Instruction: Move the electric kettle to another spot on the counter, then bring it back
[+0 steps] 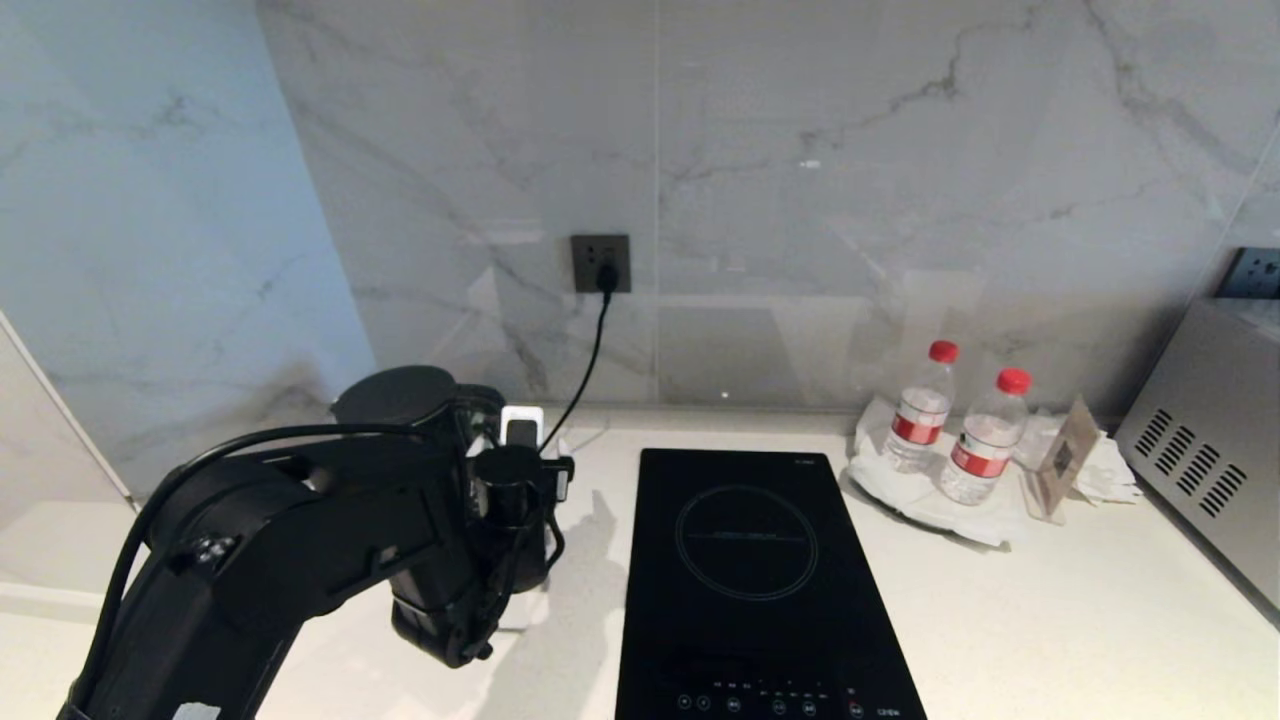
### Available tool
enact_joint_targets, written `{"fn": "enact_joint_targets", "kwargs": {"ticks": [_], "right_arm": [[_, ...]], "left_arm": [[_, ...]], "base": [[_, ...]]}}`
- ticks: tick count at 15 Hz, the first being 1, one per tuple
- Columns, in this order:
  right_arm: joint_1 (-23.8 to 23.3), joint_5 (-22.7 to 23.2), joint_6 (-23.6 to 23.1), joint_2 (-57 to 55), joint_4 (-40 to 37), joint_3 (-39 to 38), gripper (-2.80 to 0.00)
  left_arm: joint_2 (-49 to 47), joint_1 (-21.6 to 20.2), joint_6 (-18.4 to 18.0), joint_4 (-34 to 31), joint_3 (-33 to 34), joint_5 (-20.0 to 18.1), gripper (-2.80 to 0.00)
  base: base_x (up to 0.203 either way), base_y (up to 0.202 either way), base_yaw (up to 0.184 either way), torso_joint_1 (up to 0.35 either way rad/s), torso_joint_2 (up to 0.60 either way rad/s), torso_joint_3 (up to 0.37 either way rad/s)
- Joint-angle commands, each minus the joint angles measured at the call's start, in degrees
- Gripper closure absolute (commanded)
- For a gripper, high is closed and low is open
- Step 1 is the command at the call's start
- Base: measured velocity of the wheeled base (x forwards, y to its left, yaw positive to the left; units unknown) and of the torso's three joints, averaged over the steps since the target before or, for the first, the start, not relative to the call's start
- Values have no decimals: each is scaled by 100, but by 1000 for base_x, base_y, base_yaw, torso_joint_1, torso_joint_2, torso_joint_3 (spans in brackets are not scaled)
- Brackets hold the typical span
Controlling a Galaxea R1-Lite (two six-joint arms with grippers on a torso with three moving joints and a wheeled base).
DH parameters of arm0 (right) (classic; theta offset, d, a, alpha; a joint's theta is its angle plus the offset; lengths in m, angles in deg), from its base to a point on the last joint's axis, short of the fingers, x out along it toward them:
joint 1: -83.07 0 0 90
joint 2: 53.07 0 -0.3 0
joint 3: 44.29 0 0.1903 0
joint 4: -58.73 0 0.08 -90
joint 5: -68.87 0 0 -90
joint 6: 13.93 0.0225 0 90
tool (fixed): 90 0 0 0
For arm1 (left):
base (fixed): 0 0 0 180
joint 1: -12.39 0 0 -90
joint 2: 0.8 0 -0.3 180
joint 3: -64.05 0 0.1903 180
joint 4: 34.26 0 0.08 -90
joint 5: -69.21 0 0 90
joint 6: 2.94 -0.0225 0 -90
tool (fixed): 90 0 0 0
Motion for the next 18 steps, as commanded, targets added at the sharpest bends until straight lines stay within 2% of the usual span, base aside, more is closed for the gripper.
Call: {"fn": "enact_joint_targets", "kwargs": {"ticks": [1, 4, 9, 13, 15, 18], "right_arm": [[0, 0, -1, -6, -2, 0, 0], [0, 0, -1, -6, -2, 0, 0], [0, 0, -8, -6, -2, 0, 0], [0, 0, -1, -6, -2, 0, 0], [0, 0, -1, -6, -2, 0, 0], [0, 0, -1, -6, -2, 0, 0]], "left_arm": [[-27, 193, -6, 136, 175, 21, -280], [-16, 249, -1, 381, 545, 33, -280], [-33, 527, 59, 421, 1232, 58, -280], [-218, 776, 131, 402, 1100, 71, -280], [-149, 858, 579, -239, 948, 212, -280], [130, 945, 1691, -1951, 353, 300, -280]], "base": [[0, 0, 0, 0, 0, 0], [0, 0, 0, 0, 0, 0], [0, 0, 0, 0, 0, 0], [0, 0, 0, 0, 0, 0], [0, 0, 0, 0, 0, 0], [0, 0, 0, 0, 0, 0]]}}
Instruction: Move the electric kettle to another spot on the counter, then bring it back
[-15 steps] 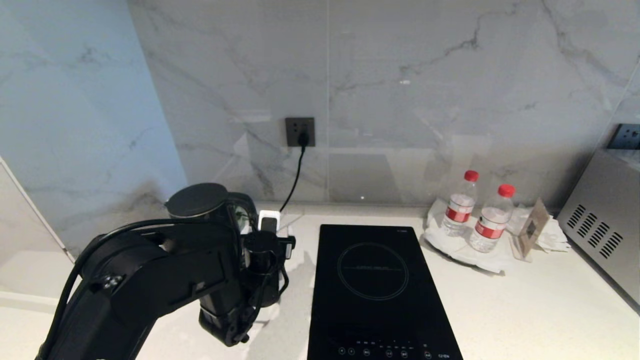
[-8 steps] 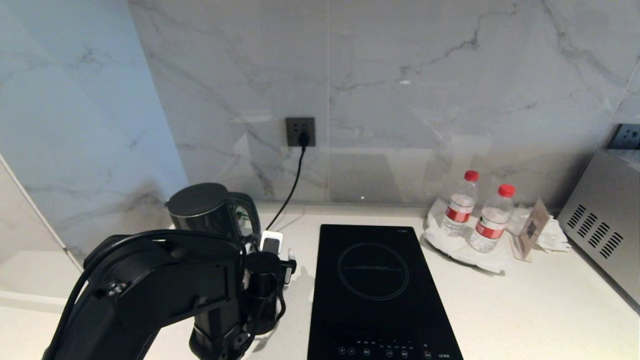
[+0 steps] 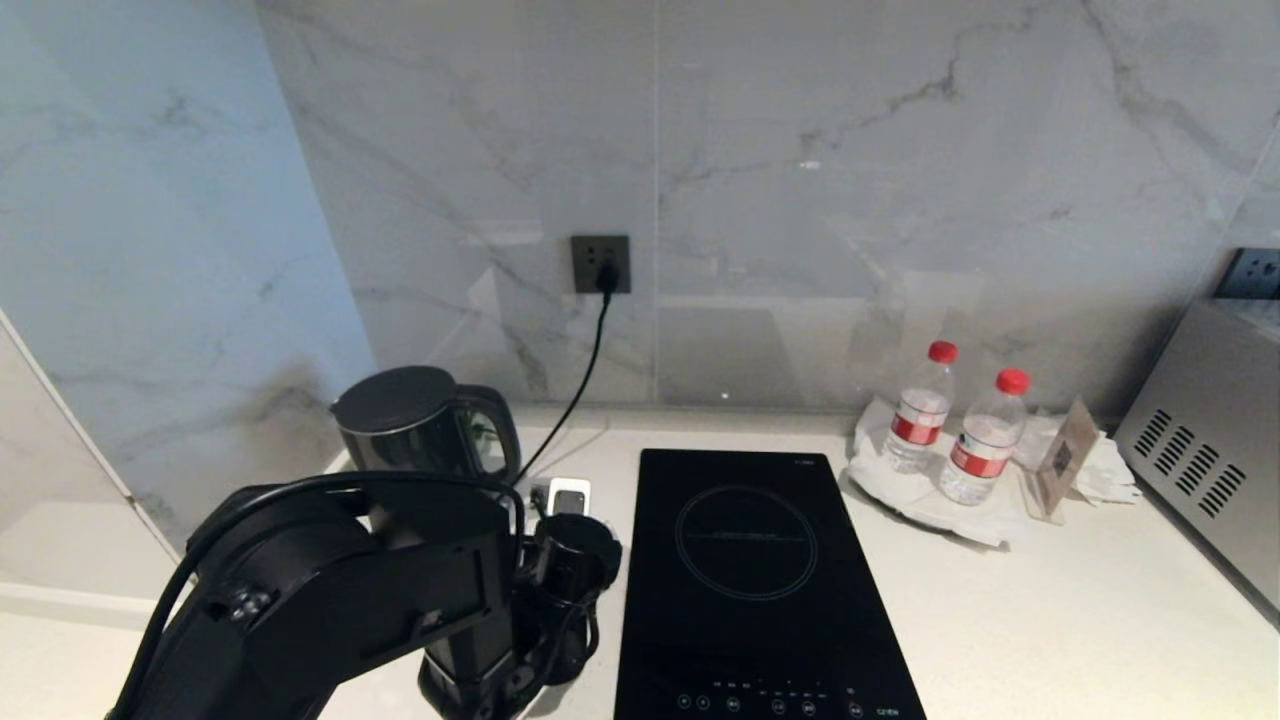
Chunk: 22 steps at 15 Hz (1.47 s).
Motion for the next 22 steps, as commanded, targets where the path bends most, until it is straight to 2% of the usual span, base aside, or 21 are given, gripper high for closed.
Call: {"fn": "enact_joint_targets", "kwargs": {"ticks": [1, 3, 4, 9, 14, 22], "right_arm": [[0, 0, 2, -6, 1, 0, 0], [0, 0, 2, -6, 1, 0, 0], [0, 0, 2, -6, 1, 0, 0], [0, 0, 2, -6, 1, 0, 0], [0, 0, 2, -6, 1, 0, 0], [0, 0, 2, -6, 1, 0, 0]], "left_arm": [[169, 30, 609, -1079, -474, 28, -280], [136, 74, 1065, -1755, -883, 13, -280], [119, 123, 1109, -1806, -876, -21, -280], [212, 226, 1079, -1757, -195, -464, -280], [432, 411, 1109, -1903, -210, -545, -280], [504, 411, 1109, -1904, -209, -530, -280]], "base": [[0, 0, 0, 0, 0, 0], [0, 0, 0, 0, 0, 0], [0, 0, 0, 0, 0, 0], [0, 0, 0, 0, 0, 0], [0, 0, 0, 0, 1, -15], [0, 0, 0, 1, 3, -177]]}}
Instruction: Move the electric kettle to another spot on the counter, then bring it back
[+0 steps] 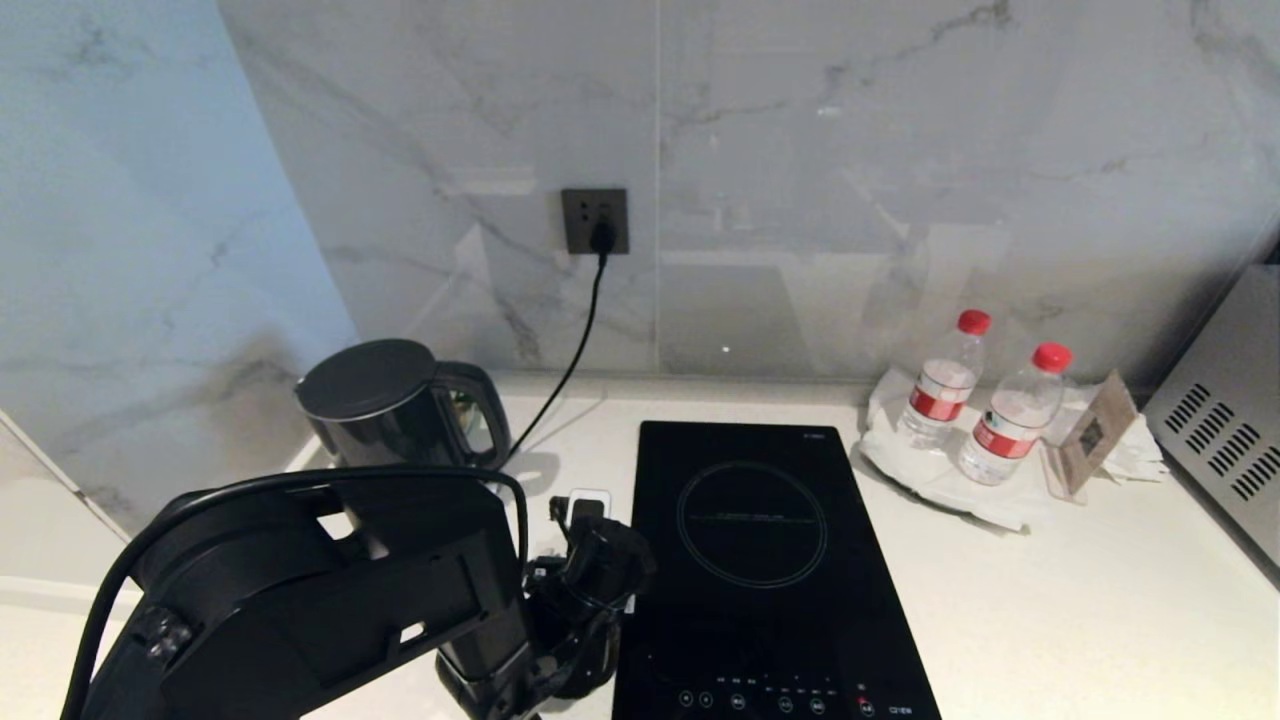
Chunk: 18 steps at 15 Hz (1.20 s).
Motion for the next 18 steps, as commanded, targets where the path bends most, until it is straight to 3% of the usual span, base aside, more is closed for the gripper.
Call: {"fn": "enact_joint_targets", "kwargs": {"ticks": [1, 5, 8, 12, 18], "right_arm": [[0, 2, -1, 2, 1, 0, 0], [0, 2, -1, -6, 1, 0, 0], [0, 2, -1, -6, 1, 0, 0], [0, 2, -1, -6, 1, 0, 0], [0, 2, -1, -6, 1, 0, 0]], "left_arm": [[26, 0, 17, 72, 8, 70, -280], [180, 17, -28, 566, -44, 89, -280], [85, -122, 13, 590, -608, 428, -280], [-317, -349, -5, 567, -1079, 551, -280], [-434, -711, -8, 573, -1273, 692, -280]], "base": [[0, 0, 0, 6, 2, -199], [0, 0, 0, 4, 3, -93], [0, 0, 0, 0, 0, 0], [0, 0, 0, 0, 0, 0], [0, 0, 0, 0, 0, 0]]}}
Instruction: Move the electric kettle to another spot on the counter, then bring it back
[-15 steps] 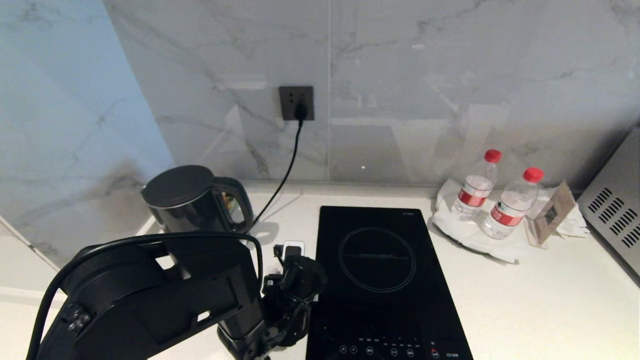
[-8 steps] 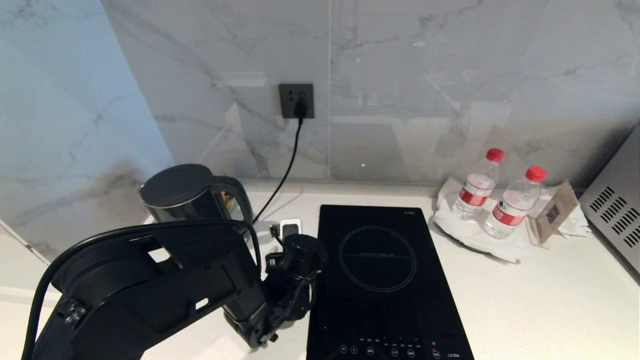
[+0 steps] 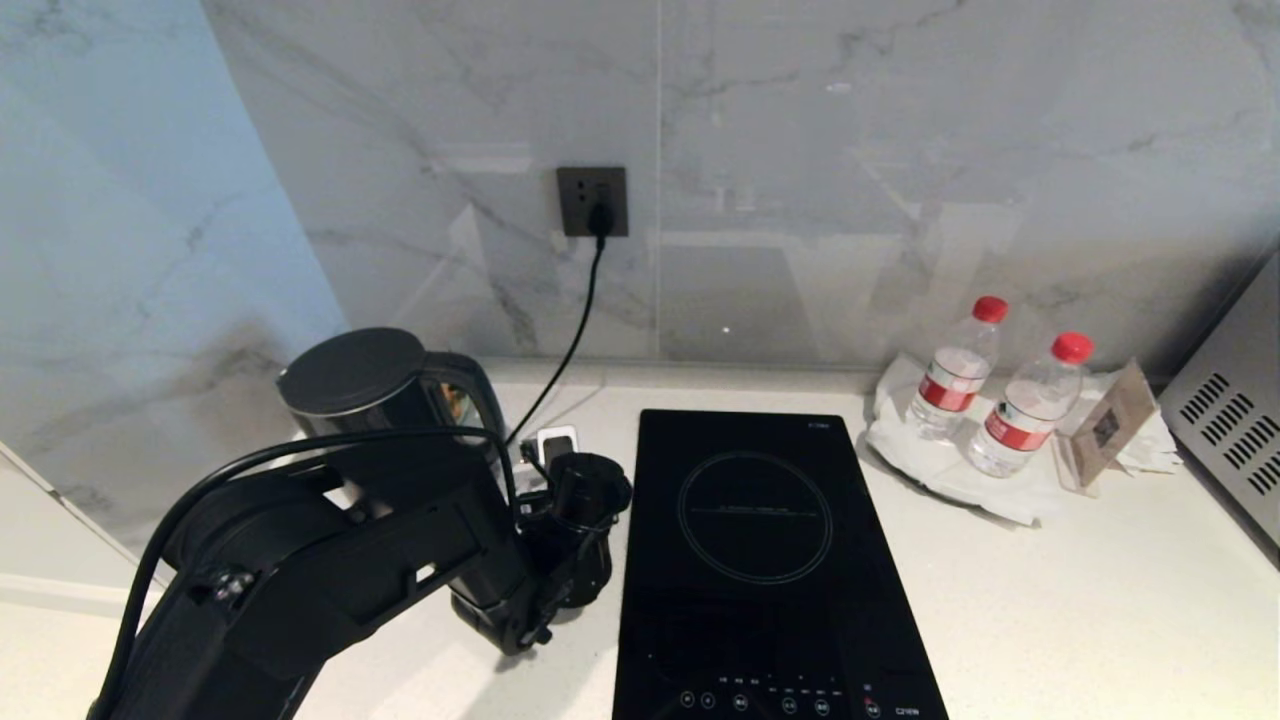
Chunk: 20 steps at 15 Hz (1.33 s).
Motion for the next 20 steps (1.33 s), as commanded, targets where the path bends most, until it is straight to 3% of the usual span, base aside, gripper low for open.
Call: {"fn": "enact_joint_targets", "kwargs": {"ticks": [1, 6, 15, 20], "right_arm": [[0, 0, 0, -6, 0, 0, 0], [0, 0, 0, -6, 0, 0, 0], [0, 0, 0, -6, 0, 0, 0], [0, 0, 0, -6, 0, 0, 0]], "left_arm": [[95, -23, 20, 54, 59, 78, -280], [587, 221, 31, 210, 458, 172, -280], [62, -226, -4, 244, 57, 234, -280], [-33, -278, -4, 244, 56, 234, -280]], "base": [[0, 0, 0, 0, 0, 0], [0, 0, 0, 0, 0, 0], [0, 0, 0, 0, 0, 0], [0, 0, 0, 0, 0, 0]]}}
